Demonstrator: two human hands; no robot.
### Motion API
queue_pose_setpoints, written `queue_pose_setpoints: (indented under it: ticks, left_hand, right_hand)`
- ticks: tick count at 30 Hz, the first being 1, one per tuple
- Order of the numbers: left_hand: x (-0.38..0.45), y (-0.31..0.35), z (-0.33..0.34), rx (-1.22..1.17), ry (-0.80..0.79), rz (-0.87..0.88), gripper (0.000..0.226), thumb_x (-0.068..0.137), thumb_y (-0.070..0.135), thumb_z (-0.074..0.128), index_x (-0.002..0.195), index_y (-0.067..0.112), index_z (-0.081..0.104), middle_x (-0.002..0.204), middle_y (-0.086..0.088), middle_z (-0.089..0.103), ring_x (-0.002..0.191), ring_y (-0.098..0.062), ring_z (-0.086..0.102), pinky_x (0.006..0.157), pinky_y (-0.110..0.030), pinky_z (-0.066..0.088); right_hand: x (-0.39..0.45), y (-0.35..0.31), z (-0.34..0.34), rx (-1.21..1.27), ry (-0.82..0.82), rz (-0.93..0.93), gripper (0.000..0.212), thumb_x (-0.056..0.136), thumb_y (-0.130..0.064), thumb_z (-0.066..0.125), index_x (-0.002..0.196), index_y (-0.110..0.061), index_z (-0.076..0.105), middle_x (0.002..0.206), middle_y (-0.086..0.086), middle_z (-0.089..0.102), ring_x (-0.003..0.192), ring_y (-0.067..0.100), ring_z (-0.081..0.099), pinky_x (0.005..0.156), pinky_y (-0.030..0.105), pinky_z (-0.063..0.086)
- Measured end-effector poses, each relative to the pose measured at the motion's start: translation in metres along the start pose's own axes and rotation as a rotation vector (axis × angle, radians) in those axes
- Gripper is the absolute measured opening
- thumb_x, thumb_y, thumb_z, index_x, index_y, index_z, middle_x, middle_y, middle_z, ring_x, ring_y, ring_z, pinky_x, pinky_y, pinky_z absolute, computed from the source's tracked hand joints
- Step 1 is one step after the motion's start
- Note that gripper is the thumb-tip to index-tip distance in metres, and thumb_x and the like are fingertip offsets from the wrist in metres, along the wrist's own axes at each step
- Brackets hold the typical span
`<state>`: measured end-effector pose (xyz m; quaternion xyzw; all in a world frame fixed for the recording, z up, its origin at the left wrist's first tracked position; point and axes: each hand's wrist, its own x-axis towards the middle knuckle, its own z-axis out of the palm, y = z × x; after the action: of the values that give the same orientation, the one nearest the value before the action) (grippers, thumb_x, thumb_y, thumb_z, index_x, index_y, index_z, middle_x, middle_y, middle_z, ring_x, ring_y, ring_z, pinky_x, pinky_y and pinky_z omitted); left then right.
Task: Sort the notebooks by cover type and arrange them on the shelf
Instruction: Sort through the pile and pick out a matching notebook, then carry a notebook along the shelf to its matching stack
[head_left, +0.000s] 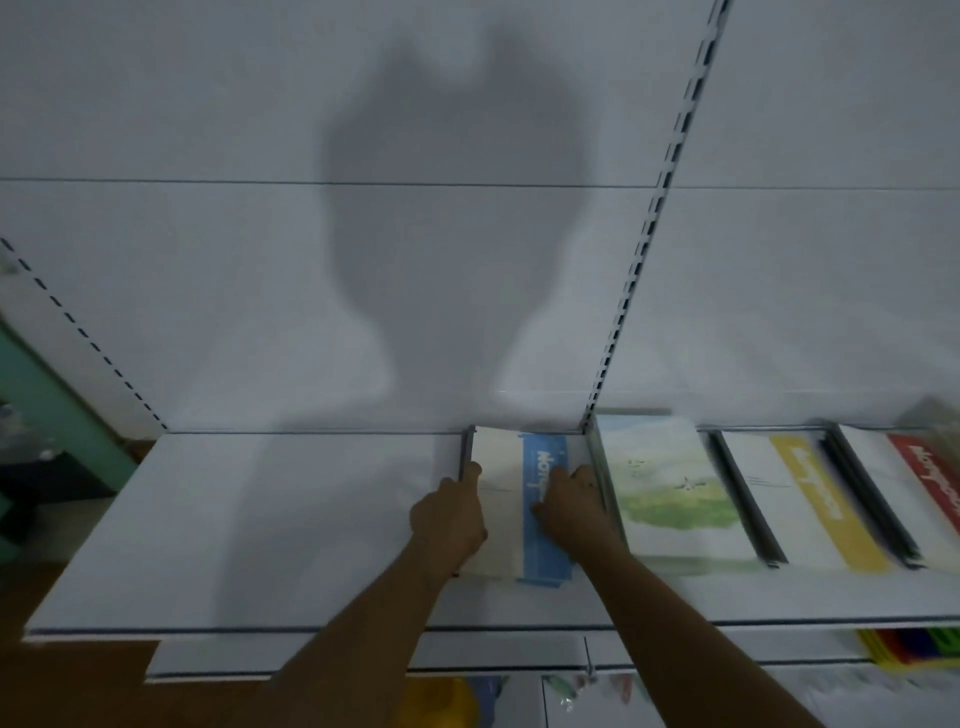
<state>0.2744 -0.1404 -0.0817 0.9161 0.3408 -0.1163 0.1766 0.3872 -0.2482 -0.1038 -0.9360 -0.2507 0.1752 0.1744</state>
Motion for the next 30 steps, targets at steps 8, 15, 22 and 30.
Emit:
queue_pose_setpoints:
  ticks: [8,15,22,30]
  left_hand:
    - [0.024,0.004,-0.014,0.212,-0.102,0.102,0.066,0.075,0.033,0.077,0.127,0.017,0.04,0.118,-0.008,0.057,0.102,-0.023,0.06,0.081,-0.034,0.049]
    - [0.051,0.023,-0.064,0.296,-0.135,0.255,0.038,0.092,0.038,0.054,0.119,0.012,0.059,0.124,-0.005,0.06,0.108,-0.021,0.06,0.08,-0.03,0.049]
    - [0.016,0.151,-0.069,0.015,-0.016,0.674,0.029,0.092,0.038,0.047,0.107,0.017,0.06,0.111,-0.004,0.064,0.101,-0.024,0.061,0.079,-0.03,0.048]
    - [-0.115,0.32,0.004,-0.037,-0.216,1.092,0.022,0.089,0.036,0.051,0.092,0.017,0.061,0.098,-0.005,0.067,0.091,-0.025,0.063,0.075,-0.032,0.051]
  right_hand:
    - [0.002,-0.01,0.0,-0.13,0.011,-0.013,0.036,0.097,-0.016,0.045,0.131,-0.005,0.042,0.135,0.017,0.039,0.112,0.029,0.055,0.092,0.033,0.045]
    - [-0.005,-0.026,-0.033,-0.057,0.181,0.074,0.033,0.092,-0.02,0.046,0.124,-0.013,0.05,0.13,0.008,0.049,0.113,0.025,0.055,0.092,0.032,0.044]
    - [-0.055,0.05,-0.137,0.215,0.438,0.287,0.019,0.09,-0.03,0.05,0.103,-0.02,0.061,0.09,0.003,0.067,0.08,0.018,0.061,0.068,0.026,0.047]
    - [-0.239,0.251,-0.186,0.339,0.736,0.81,0.021,0.096,-0.028,0.046,0.091,-0.011,0.058,0.073,0.008,0.06,0.057,0.018,0.05,0.053,0.03,0.038]
